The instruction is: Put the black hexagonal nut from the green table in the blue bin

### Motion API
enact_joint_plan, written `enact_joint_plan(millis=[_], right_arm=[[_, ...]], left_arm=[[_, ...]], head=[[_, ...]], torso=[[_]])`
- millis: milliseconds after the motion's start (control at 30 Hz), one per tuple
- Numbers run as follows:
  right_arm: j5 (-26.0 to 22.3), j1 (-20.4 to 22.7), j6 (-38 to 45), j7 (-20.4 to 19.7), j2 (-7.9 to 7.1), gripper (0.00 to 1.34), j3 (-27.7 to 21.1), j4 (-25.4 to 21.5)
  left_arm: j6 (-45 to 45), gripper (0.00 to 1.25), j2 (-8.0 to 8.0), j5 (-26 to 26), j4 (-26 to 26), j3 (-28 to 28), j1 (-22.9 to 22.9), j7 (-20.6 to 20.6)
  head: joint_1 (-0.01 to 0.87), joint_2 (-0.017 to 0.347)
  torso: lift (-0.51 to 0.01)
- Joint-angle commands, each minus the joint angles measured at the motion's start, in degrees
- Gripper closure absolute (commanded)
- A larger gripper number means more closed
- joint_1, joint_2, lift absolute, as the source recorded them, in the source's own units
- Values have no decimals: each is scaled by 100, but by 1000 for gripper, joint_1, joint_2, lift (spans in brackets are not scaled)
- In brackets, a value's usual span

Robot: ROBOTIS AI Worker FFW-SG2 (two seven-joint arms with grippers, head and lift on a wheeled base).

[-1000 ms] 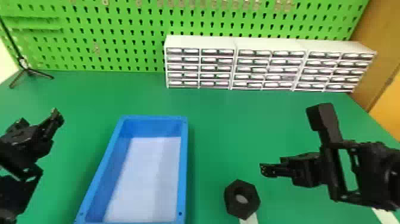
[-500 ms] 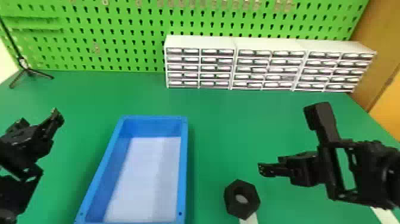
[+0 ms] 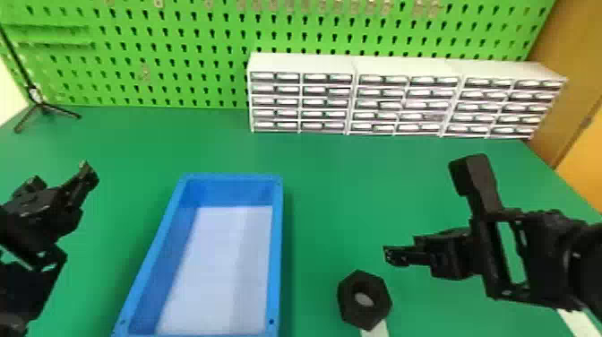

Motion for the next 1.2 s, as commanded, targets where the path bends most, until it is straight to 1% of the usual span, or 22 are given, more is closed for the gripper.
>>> enact_joint_plan(millis=[0,500,733,967,1167], right_arm=[[137,-55,8,0,58,516,48,19],[515,-82,8,0,58,516,241,256],[568,-82,8,0,58,516,303,397],[682,-179,8,0,75,516,400,572],[911,-284,8,0,93,516,593,704]], left_arm=[[1,433,0,0,0,-15,-9,0],[1,433,0,-35,18,-77,-70,9],[1,433,0,-35,79,-147,-132,9],[1,433,0,-9,141,-226,-167,9],[1,433,0,-9,185,-279,-202,9]], head=[[692,8],[692,8],[692,8],[692,8],[692,8]], torso=[[-97],[-97],[-97],[-97],[-97]])
